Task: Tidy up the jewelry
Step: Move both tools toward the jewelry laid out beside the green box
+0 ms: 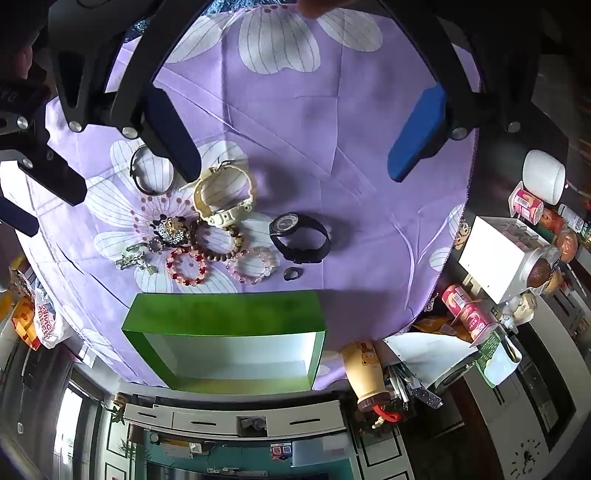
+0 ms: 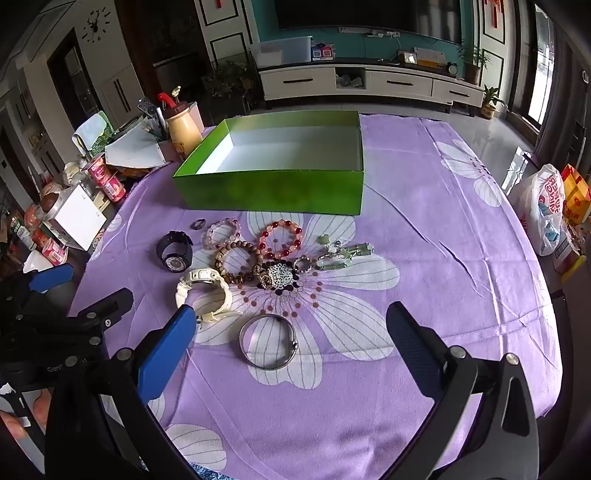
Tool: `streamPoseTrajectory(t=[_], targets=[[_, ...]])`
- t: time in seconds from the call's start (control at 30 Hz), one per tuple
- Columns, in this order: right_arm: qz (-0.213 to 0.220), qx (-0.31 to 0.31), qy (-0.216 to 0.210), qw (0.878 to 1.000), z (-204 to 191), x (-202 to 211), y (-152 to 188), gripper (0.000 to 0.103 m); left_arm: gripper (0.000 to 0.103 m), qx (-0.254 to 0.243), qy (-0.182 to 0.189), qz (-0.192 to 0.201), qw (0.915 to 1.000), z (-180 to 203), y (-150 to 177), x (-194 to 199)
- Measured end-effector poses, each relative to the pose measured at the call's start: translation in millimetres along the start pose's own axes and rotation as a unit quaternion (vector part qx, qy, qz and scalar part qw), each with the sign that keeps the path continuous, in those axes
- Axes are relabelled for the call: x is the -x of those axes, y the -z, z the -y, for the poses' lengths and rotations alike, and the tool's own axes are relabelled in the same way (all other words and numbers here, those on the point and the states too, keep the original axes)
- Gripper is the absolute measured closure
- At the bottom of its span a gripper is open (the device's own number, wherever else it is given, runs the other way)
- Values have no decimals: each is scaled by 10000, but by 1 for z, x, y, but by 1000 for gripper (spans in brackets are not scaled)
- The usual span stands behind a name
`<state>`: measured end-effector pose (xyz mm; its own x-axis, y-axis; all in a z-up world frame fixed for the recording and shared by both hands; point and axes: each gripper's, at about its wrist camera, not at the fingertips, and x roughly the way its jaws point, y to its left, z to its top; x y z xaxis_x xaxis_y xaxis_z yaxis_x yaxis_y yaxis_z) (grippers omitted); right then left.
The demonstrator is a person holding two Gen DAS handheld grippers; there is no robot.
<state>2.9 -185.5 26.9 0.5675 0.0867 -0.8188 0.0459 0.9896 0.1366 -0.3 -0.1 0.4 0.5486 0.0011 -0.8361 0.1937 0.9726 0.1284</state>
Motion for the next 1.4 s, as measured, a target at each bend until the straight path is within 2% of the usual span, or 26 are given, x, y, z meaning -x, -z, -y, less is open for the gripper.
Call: streamPoseTrajectory(t=[0.47, 0.77, 1.4], targets=[[1, 1, 13, 10000, 0, 0, 1, 1, 2, 41, 73, 34, 10000, -2, 1, 3], [86, -225, 7, 9997, 9, 2, 1, 1, 2, 27, 151, 7, 9999, -3, 5, -2], [54, -93, -158, 9998, 5, 0, 4, 1, 2, 121, 273, 33, 9995, -4, 5, -3]])
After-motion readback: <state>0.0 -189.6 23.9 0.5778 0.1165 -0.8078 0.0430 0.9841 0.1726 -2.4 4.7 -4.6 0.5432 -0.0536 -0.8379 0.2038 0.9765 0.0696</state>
